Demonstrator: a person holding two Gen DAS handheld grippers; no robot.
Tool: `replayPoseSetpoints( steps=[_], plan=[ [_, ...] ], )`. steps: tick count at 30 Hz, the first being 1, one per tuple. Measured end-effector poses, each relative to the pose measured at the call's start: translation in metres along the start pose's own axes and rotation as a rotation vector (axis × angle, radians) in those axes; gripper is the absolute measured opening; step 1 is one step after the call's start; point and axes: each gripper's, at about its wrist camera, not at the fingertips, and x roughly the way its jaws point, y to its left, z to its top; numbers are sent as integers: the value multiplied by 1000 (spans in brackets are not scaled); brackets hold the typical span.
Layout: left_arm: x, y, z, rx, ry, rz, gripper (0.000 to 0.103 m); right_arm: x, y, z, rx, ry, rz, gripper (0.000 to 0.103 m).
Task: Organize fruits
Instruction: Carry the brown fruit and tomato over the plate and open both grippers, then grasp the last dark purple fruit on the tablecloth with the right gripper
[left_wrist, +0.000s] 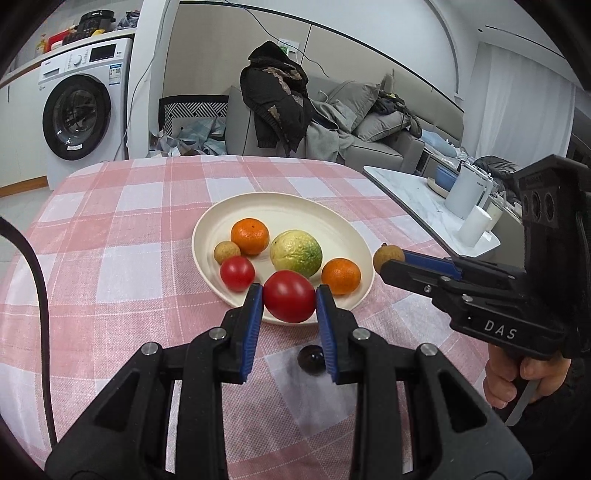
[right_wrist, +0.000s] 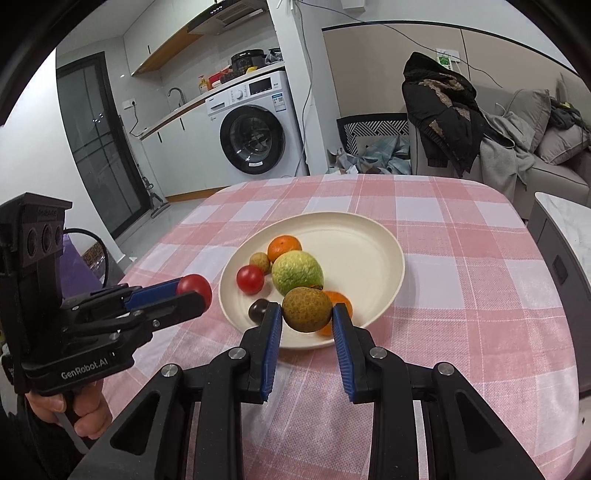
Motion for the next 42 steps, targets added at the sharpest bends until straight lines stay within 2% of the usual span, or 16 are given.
replayPoseSetpoints(
  steps=[8,21,24,26,30,33,35,37,38,39,40,42],
  plan=[
    [13,-4,10,14,6,4,26,11,-13,7,41,-9,-27,29],
    [48,2,16,8,37,38,26,37,-25,8,81,23,-53,29],
    [53,5,14,2,49,36,26,39,-26,8,77,32,-69,32],
    [55,6,14,4,55,35,26,37,-26,8,74,24,-79,44],
    [53,5,15,9,42,56,27,28,-26,7,78,6,-87,51],
    [48,7,15,-2,46,46,35,21,-25,5,66,-2,-122,56],
    [42,8,14,-1,42,57,46,16,-25,1,60,-5,-128,68],
    [33,6,12,12,28,83,66,9,-24,-3,57,-15,-124,76],
    [27,5,10,23,19,94,71,6,-24,-5,54,-16,-120,85],
    [21,3,7,36,9,105,81,3,-23,-6,51,-13,-114,90],
    [15,1,5,51,-4,116,84,0,-22,-8,50,-16,-108,98],
    [4,-2,0,71,-19,124,87,-5,-21,-10,46,-29,-96,101]
  ],
)
